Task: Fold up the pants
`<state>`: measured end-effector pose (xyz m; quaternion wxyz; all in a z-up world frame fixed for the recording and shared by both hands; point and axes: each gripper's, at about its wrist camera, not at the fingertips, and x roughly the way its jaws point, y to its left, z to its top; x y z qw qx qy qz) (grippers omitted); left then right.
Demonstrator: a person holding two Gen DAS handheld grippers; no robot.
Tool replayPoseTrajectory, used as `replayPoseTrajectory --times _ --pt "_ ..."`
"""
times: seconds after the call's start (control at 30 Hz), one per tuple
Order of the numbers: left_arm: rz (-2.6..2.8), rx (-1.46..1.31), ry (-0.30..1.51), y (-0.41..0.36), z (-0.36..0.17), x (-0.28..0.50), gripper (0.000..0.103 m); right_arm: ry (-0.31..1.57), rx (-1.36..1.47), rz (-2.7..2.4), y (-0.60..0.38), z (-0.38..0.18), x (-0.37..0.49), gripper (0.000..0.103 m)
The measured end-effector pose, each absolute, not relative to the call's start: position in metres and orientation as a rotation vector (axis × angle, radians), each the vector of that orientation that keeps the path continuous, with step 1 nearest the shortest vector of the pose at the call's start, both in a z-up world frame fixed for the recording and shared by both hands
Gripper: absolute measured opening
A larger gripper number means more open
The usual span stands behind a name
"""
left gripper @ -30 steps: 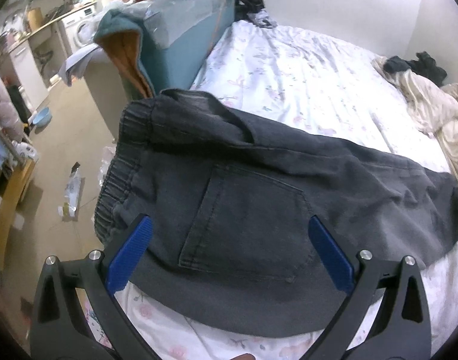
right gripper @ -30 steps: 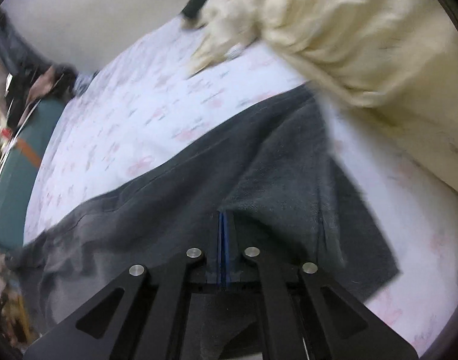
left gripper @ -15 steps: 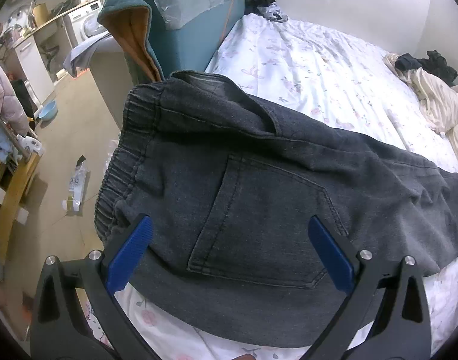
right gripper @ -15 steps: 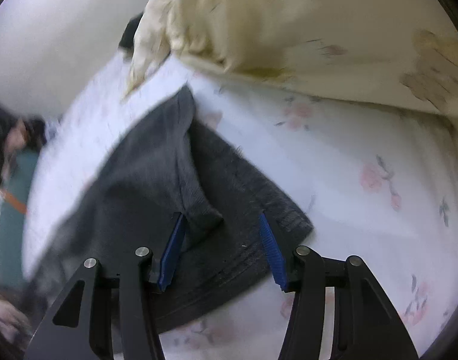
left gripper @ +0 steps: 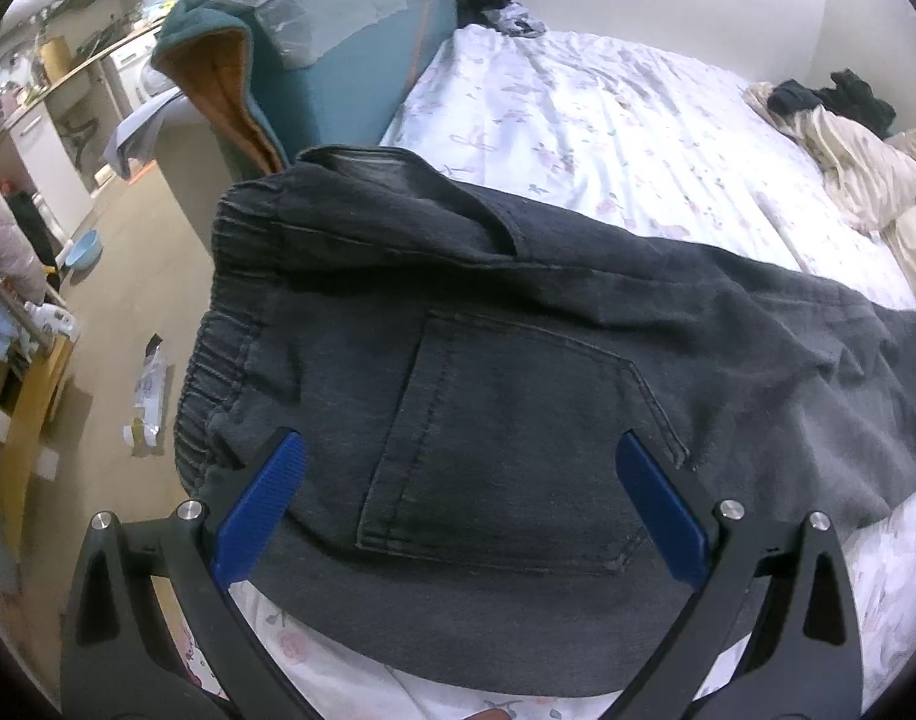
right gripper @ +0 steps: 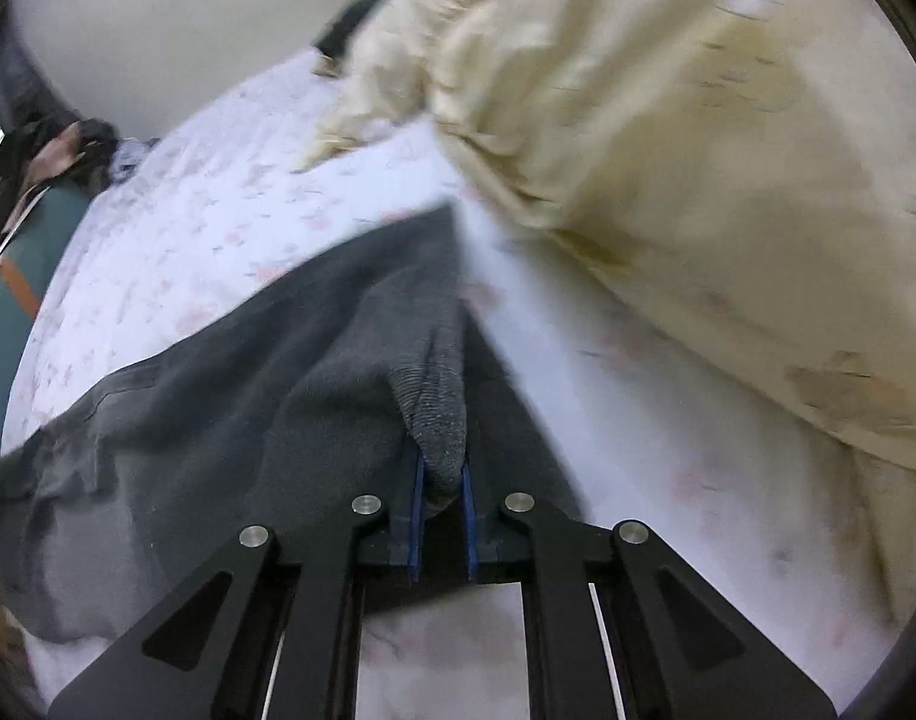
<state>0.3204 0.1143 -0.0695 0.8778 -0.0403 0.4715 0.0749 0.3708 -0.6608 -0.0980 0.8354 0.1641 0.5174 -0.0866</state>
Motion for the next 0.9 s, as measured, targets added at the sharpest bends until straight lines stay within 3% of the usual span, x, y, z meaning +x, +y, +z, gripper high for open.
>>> replayPoseTrajectory --times 0.13,0.17,0.27,0.3,0.47,0.57,0.67,0.77,0.83,0.9 --pt "0.159 -0.059 0.989 0.112 -0.072 0.32 0.102 1.253 0.437 -0.303 -0.69 -0.14 0.37 0.012" --pt "0.164 -0.06 0.987 0.112 -0.071 0.32 0.102 1.259 0.417 -0.341 -0.69 -0.144 0.372 0.021" --pt "0.166 -0.068 0.979 0.113 -0.068 0.32 0.102 1.189 0.293 -0.492 -0.686 -0.132 0.373 0.063" --pt "0.166 -0.069 0.978 0.113 -0.068 0.32 0.102 1.16 0.265 -0.513 -0.683 -0.125 0.373 0.065" --pt "0.162 -0.059 0.985 0.113 -0.072 0.321 0.102 1.006 0.254 -0.299 -0.624 -0.098 0.368 0.063" --pt "0.165 -0.071 0.987 0.115 -0.072 0.321 0.102 1.105 0.26 -0.065 -0.567 -0.127 0.376 0.023" --pt "0.159 -0.08 0.979 0.12 -0.066 0.315 0.102 1.175 0.158 -0.118 -0.546 -0.163 0.376 0.023" --pt "0.143 -0.12 0.944 0.143 -0.048 0.298 0.102 1.129 0.243 -0.324 -0.569 -0.158 0.364 0.011" --pt "0.178 -0.201 0.87 0.177 -0.031 0.283 0.102 1.081 0.405 -0.346 -0.579 -0.148 0.348 0.021" --pt "0.259 -0.292 0.831 0.218 -0.026 0.272 0.102 1.005 0.525 -0.242 -0.56 -0.13 0.325 0.02"
